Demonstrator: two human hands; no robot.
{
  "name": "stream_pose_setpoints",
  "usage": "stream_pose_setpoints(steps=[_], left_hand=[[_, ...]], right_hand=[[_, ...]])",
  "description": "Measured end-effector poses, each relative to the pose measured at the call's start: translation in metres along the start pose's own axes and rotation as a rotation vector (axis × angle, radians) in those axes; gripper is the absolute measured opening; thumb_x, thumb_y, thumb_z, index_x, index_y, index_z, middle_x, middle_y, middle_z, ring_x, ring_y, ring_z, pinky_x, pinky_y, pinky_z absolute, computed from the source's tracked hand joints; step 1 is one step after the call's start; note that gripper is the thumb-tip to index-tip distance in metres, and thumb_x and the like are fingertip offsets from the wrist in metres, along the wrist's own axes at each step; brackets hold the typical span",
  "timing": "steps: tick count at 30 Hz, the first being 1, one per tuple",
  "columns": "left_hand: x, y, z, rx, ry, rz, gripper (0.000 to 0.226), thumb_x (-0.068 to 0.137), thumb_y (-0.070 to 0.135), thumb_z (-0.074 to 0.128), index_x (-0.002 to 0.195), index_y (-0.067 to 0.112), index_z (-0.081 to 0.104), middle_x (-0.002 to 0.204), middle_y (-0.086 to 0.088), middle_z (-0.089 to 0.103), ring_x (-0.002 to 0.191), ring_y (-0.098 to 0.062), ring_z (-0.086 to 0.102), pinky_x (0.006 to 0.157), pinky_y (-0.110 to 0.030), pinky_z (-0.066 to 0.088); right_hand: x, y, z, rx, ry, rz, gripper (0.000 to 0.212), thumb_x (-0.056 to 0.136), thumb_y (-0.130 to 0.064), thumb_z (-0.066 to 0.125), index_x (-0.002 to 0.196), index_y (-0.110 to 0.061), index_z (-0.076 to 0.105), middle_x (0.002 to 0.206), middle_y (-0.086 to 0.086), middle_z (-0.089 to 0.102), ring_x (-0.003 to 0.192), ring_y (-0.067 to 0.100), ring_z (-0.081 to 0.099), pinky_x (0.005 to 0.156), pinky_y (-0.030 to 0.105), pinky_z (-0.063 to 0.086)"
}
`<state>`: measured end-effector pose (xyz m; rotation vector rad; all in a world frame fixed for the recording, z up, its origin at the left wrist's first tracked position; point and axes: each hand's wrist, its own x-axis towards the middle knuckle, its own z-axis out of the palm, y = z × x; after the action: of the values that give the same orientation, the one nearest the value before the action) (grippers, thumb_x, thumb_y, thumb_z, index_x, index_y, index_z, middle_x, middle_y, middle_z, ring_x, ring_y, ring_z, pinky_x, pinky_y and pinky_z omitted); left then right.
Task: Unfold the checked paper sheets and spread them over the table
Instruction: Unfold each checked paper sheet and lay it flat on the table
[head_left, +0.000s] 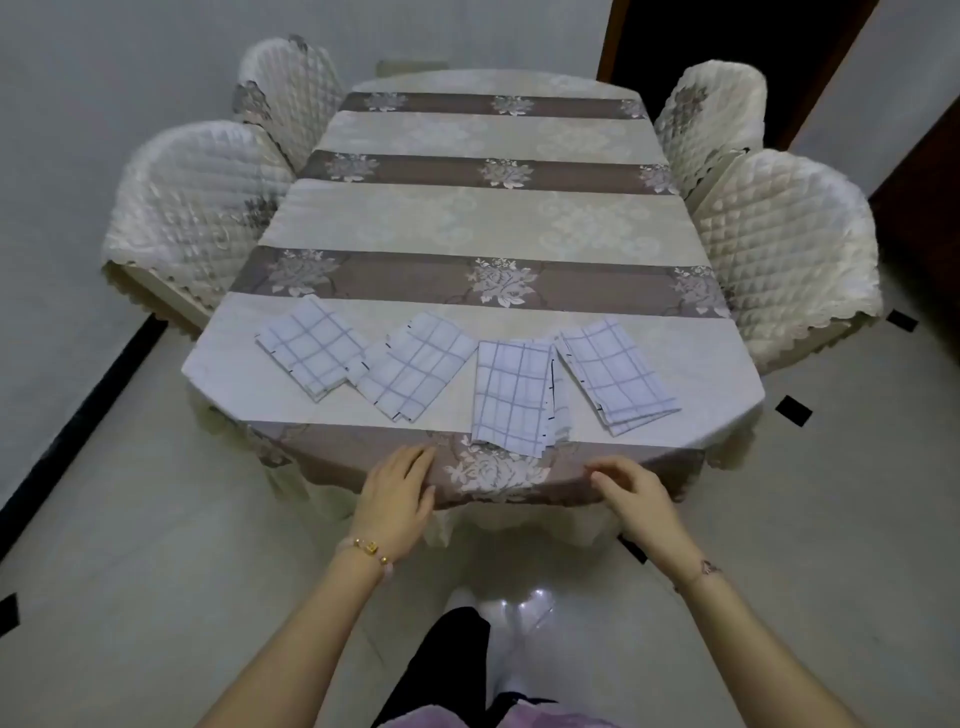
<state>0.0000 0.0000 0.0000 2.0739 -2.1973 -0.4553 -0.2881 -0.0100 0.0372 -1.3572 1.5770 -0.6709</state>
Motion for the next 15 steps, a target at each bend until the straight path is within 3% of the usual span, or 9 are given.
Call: stream_pose_setpoints(steps=[2, 5, 8, 11, 13, 15], left_hand=[[0.01, -0.004, 0.003, 0.049, -0.012, 0.012, 0.057, 0.089, 0.039, 0.029, 0.136, 0.014, 0.046, 0.143, -0.006, 0.046, 0.134, -0.025, 0.04, 0.111, -0.044, 0.029], [0.018, -0.013, 0.012, 0.085, 0.003, 0.077, 0.053, 0.086, 0.039, 0.032, 0.125, 0.016, 0.059, 0.13, -0.004, 0.059, 0.122, -0.024, 0.052, 0.106, -0.042, 0.037], [0.021, -0.023, 0.012, 0.068, 0.013, 0.136, 0.049, 0.091, 0.038, 0.032, 0.125, 0.017, 0.059, 0.129, -0.002, 0.06, 0.123, -0.018, 0.042, 0.104, -0.038, 0.026], [0.023, -0.029, 0.015, 0.066, 0.007, 0.17, 0.059, 0.098, 0.043, 0.012, 0.129, 0.018, 0.056, 0.133, -0.001, 0.057, 0.125, -0.017, 0.038, 0.105, -0.038, 0.026], [0.024, -0.029, 0.013, 0.049, 0.008, 0.176, 0.063, 0.098, 0.043, 0.008, 0.127, 0.017, 0.057, 0.131, -0.002, 0.058, 0.124, -0.017, 0.039, 0.104, -0.039, 0.027], [0.026, -0.029, 0.012, 0.032, 0.017, 0.187, 0.063, 0.098, 0.043, 0.008, 0.125, 0.016, 0.059, 0.129, -0.003, 0.06, 0.122, -0.019, 0.04, 0.103, -0.039, 0.028]], right_hand=[[0.019, -0.013, 0.003, -0.001, 0.036, 0.017, 0.022, 0.094, -0.018, 0.052, 0.114, -0.019, 0.062, 0.11, -0.005, 0.063, 0.102, 0.005, 0.057, 0.079, 0.017, 0.046], [0.047, -0.031, 0.014, 0.007, 0.101, 0.059, 0.025, 0.094, -0.018, 0.053, 0.118, -0.015, 0.059, 0.114, -0.004, 0.06, 0.11, 0.012, 0.056, 0.087, 0.022, 0.045], [0.075, -0.035, 0.031, -0.064, 0.144, 0.124, 0.033, 0.092, -0.023, 0.057, 0.124, -0.016, 0.055, 0.12, -0.001, 0.058, 0.116, 0.017, 0.054, 0.093, 0.028, 0.045], [0.096, -0.043, 0.046, -0.102, 0.21, 0.185, 0.054, 0.086, -0.026, 0.065, 0.135, -0.011, 0.045, 0.133, 0.006, 0.054, 0.122, 0.021, 0.051, 0.099, 0.033, 0.043], [0.106, -0.049, 0.052, -0.13, 0.25, 0.251, 0.063, 0.082, -0.032, 0.07, 0.135, -0.012, 0.042, 0.135, 0.006, 0.053, 0.121, 0.024, 0.052, 0.093, 0.035, 0.045], [0.111, -0.053, 0.057, -0.227, 0.249, 0.297, 0.053, 0.08, -0.038, 0.071, 0.123, -0.015, 0.049, 0.114, 0.004, 0.06, 0.102, 0.024, 0.058, 0.074, 0.03, 0.046]])
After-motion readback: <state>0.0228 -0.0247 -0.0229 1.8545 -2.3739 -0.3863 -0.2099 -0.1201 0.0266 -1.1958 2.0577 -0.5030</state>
